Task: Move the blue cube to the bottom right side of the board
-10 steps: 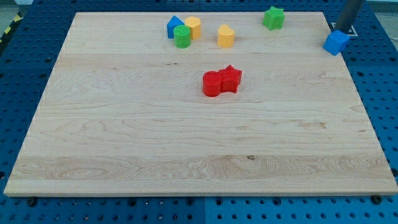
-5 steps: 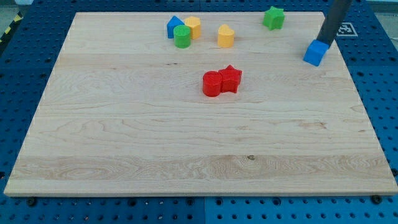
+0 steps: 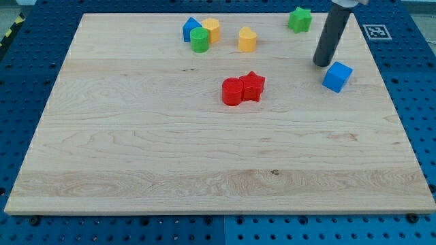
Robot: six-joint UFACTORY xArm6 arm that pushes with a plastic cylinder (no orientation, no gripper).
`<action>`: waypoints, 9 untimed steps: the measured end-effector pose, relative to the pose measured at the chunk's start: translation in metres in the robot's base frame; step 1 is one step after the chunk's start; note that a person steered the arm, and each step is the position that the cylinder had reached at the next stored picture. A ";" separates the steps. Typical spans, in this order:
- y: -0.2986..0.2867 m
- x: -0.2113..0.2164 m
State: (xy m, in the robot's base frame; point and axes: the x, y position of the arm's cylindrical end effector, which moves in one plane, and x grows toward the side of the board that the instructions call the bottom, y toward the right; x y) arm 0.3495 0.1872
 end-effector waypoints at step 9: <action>0.087 0.124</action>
State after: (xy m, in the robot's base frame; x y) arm 0.4731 0.2743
